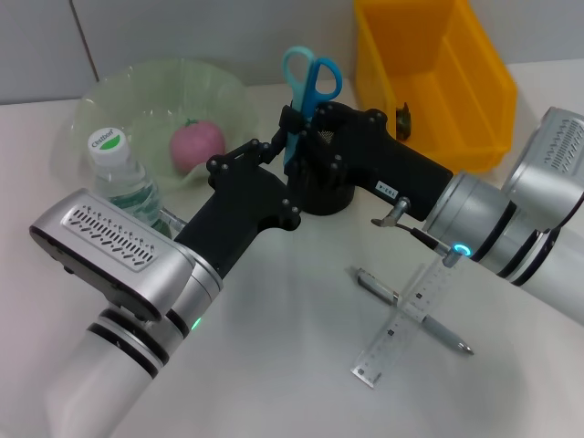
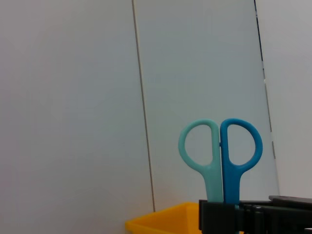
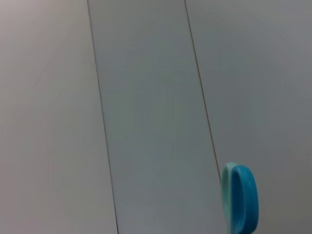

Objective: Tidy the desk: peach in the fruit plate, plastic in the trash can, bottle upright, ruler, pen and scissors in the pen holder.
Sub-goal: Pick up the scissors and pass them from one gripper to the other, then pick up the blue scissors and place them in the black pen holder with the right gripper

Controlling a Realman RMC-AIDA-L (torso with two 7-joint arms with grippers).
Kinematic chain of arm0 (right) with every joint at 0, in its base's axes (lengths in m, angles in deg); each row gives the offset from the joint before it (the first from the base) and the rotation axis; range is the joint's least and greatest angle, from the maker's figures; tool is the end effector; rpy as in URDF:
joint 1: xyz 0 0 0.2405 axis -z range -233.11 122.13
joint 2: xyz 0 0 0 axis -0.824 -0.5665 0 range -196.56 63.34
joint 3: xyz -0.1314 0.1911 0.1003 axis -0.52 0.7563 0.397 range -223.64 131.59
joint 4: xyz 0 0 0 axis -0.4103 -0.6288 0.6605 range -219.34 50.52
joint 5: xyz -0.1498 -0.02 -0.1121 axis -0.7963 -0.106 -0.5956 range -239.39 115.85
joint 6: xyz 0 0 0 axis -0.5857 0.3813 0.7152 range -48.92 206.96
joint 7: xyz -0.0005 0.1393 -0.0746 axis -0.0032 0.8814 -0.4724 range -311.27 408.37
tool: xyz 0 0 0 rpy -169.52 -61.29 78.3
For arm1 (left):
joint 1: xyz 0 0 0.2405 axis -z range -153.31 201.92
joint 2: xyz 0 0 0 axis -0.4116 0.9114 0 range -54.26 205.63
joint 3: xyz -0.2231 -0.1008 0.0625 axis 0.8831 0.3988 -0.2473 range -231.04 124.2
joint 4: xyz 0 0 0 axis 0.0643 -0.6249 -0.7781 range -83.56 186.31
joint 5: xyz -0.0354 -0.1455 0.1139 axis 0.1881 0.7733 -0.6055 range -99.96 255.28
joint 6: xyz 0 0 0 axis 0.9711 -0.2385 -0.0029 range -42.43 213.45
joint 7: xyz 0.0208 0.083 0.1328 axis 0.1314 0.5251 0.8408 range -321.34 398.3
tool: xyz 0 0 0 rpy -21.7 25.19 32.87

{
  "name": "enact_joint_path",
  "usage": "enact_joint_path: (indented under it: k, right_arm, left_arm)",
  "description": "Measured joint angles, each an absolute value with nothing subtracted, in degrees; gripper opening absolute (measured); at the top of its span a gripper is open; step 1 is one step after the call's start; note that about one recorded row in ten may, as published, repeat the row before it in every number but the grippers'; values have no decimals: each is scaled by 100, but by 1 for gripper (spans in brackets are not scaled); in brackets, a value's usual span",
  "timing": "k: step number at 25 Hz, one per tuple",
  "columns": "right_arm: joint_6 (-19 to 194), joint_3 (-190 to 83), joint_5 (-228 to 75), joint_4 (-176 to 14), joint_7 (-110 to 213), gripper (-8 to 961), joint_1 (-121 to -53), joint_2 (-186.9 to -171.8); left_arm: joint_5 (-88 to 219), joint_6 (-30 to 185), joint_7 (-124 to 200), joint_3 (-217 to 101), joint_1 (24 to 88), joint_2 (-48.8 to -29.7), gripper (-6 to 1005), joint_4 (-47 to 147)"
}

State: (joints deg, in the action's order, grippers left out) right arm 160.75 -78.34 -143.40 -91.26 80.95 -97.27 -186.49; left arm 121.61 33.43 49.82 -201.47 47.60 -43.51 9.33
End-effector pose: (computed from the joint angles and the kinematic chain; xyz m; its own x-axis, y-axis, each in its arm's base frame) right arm 0.1828 0.3369 -0.0646 0.5534 -0.0146 -0.8328 -0.5239 -0.7834 -0.3344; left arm -0.1639 0.2989 -0.1076 0.7383 -0.1169 0.6642 0.4694 -0.6181 -0.6306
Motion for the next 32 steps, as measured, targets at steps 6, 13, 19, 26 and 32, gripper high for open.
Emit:
enact_joint_path:
  k: [6, 13, 19, 26, 32]
  right_arm:
    - [16072, -7821, -14333, -9128, 8092, 92, -9727, -18649]
    - [16042, -7818, -14324, -9126, 8091, 92, -9726, -18649]
    - [16027, -7817, -14321, -9102, 8093, 95, -9723, -18649]
    - [16029, -7816, -14321, -9088, 8107, 99, -9743, -18649]
    - [16069, -7699, -14322, -8938, 8143, 102, -9686, -18638]
  left_arm:
    - [12169, 3345, 4982, -20148, 4767, -4350, 326, 936]
    - [12155, 3355, 4919, -20142, 4783, -4348, 331, 936]
    - [12141, 3354, 4878, -20151, 4799, -4350, 336, 927]
    - [12136, 3400, 4732, -20143, 4830, -4350, 491, 948]
    - [11635, 3557, 4122, -20072, 4722, -4315, 698, 918]
